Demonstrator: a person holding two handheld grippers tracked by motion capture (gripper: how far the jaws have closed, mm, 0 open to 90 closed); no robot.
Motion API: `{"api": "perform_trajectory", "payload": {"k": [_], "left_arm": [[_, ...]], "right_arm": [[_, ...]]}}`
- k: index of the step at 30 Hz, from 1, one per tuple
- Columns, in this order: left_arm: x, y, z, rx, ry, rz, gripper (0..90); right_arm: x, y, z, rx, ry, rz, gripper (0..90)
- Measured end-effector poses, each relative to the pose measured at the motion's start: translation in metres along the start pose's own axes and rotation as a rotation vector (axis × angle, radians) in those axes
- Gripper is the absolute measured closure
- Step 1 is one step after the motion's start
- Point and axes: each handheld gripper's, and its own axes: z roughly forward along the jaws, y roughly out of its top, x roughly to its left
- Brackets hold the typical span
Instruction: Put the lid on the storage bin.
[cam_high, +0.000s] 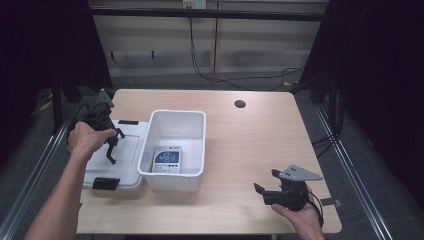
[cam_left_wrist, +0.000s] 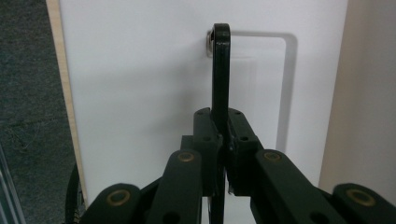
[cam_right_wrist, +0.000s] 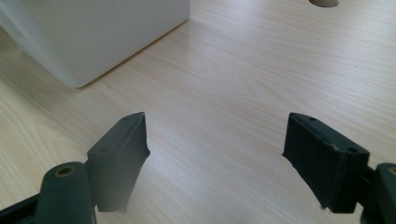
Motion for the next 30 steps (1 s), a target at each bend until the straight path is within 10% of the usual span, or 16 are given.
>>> {"api": "perform_trajectory", "payload": {"k": [30], "left_arm": [[0.000,-0.011,-0.056,-0.031,0.048,0.002,84.8]], "right_arm": [[-0.001,0.000,0.001,0.010,-0.003,0.003,19.7]]}}
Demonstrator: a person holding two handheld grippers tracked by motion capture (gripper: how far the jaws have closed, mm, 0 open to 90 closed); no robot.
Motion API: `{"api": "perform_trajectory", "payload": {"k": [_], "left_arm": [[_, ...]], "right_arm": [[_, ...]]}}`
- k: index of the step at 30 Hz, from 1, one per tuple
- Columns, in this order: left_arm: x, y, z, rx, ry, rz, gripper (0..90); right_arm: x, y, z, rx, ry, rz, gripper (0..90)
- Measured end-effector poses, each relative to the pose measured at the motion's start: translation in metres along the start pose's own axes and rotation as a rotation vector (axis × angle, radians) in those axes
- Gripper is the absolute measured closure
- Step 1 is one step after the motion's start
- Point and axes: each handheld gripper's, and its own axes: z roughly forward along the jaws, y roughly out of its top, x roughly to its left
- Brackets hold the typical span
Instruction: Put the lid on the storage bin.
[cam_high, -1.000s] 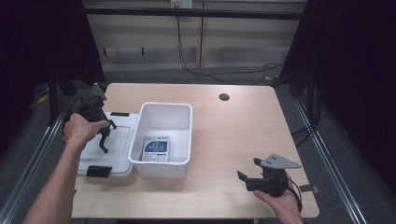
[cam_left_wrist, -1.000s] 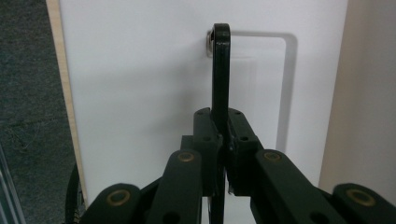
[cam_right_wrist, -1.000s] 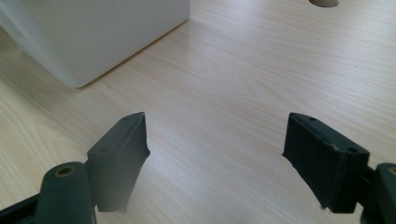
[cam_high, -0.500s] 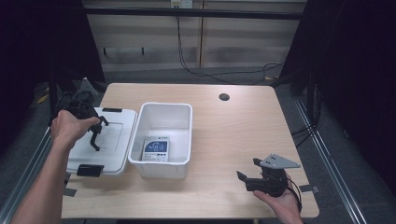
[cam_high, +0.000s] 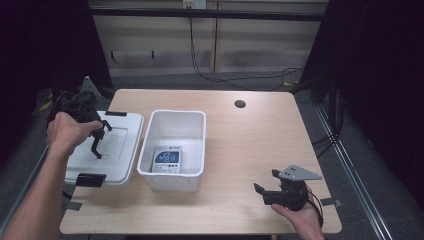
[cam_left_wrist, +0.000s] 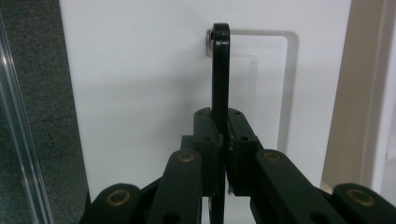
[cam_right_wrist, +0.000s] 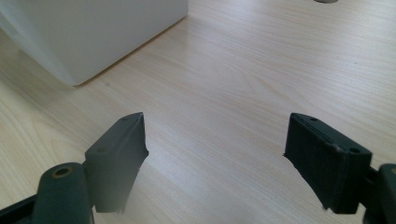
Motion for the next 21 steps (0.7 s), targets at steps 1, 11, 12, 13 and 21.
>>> {"api": "perform_trajectory", "payload": {"k": [1,11,12,13,21], "left_arm": [[0.000,0.000,0.000,0.000,0.000,0.000,84.7],[-0.003,0.000,-0.015,0.000,0.007,0.012,84.7],[-0.003,0.000,-0.016,-0.001,0.007,0.005,84.7],[-0.002,0.000,-0.016,-0.002,0.007,0.007,84.7],[-0.003,0.001,-0.027,0.004,-0.014,0.010,84.6]], "right_arm": [[0.000,0.000,0.000,0.000,0.000,0.000,19.7],[0.000,0.000,-0.001,-0.001,0.001,-0.002,19.7],[0.000,0.000,-0.001,-0.001,0.002,-0.001,19.8],[0.000,0.000,-0.001,-0.002,0.001,-0.002,19.7],[0.000,0.000,-0.001,-0.002,0.001,0.001,19.6]]}}
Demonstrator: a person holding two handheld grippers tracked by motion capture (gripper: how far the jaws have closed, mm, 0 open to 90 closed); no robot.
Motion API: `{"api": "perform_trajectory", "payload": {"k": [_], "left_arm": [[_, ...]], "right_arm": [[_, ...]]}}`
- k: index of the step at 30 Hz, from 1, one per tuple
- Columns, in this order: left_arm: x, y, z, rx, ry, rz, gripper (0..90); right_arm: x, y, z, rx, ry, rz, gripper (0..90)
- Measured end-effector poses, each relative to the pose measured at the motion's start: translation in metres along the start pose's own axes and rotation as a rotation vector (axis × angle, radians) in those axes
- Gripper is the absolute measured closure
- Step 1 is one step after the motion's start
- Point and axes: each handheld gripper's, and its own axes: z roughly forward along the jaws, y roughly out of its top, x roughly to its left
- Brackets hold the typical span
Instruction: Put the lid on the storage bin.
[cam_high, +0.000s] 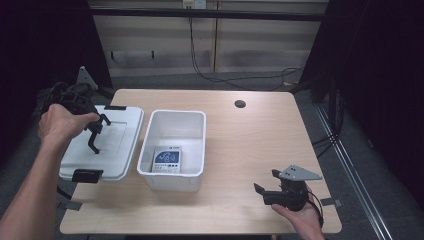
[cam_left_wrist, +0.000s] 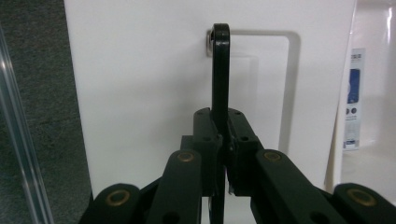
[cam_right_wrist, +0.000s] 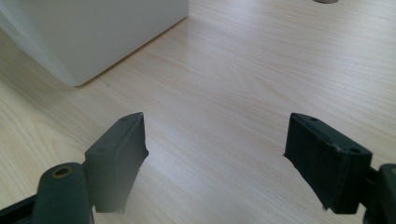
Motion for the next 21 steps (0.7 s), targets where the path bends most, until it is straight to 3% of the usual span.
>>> {"api": "perform_trajectory", "payload": {"k": [8,11,21], "left_arm": [[-0.005,0.002,-0.002,0.008,0.025,-0.013,85.1],[-0.005,0.003,-0.006,0.005,-0.004,0.000,85.1],[-0.019,0.006,-0.025,-0.013,0.008,0.028,85.2]], "right_arm": [[0.000,0.000,-0.001,0.005,0.000,0.011,19.7],[0.000,0.000,0.000,0.006,0.001,0.009,19.7],[0.000,0.000,0.000,0.005,0.000,0.011,19.7]]}}
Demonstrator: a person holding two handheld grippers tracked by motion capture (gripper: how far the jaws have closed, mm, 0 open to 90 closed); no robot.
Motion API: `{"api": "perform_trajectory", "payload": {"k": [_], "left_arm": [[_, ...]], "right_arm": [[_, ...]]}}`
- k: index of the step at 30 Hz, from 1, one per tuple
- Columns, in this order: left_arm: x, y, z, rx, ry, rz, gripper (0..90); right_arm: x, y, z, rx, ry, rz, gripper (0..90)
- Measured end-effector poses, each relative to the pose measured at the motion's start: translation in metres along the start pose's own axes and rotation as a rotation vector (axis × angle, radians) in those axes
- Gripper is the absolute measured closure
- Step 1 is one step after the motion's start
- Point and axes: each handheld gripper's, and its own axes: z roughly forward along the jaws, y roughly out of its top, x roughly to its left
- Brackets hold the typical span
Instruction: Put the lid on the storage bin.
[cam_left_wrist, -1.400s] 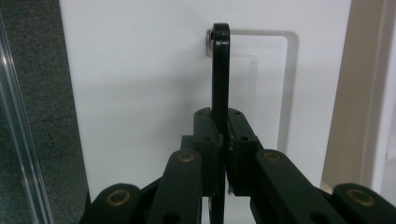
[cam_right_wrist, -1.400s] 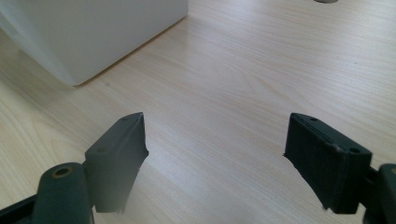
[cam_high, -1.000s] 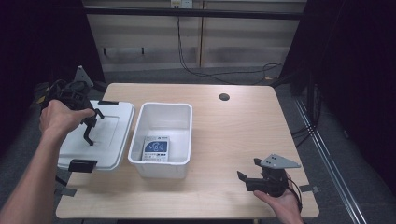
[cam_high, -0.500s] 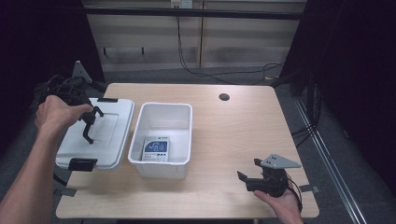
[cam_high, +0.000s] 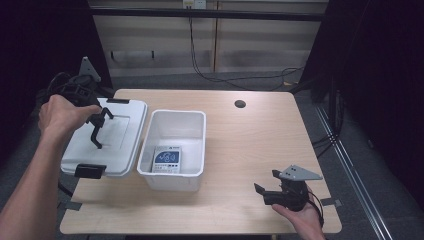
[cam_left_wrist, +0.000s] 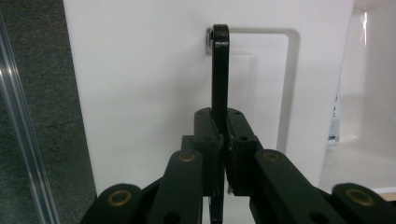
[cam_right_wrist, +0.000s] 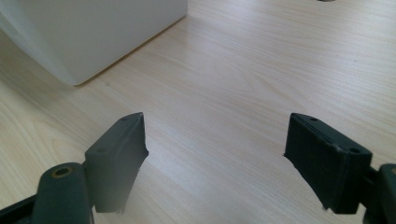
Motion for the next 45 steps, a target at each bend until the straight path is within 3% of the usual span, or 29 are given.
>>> {"api": "perform_trajectory", "payload": {"k": [10,25,30,45], "left_arm": [[-0.015,0.004,-0.008,-0.002,-0.004,0.013,85.1],[-0.058,0.014,-0.005,0.022,-0.022,0.018,85.1],[-0.075,0.018,-0.003,0.035,-0.060,0.059,85.1],[-0.108,0.022,0.005,0.052,-0.069,0.077,85.1]], "right_arm": [[0.000,0.000,0.000,-0.001,-0.003,0.000,19.6],[0.000,0.000,-0.001,-0.005,0.000,-0.002,19.3],[0.000,-0.001,-0.001,-0.005,0.000,-0.002,19.2],[0.001,0.000,-0.002,-0.004,-0.003,-0.012,19.1]]}}
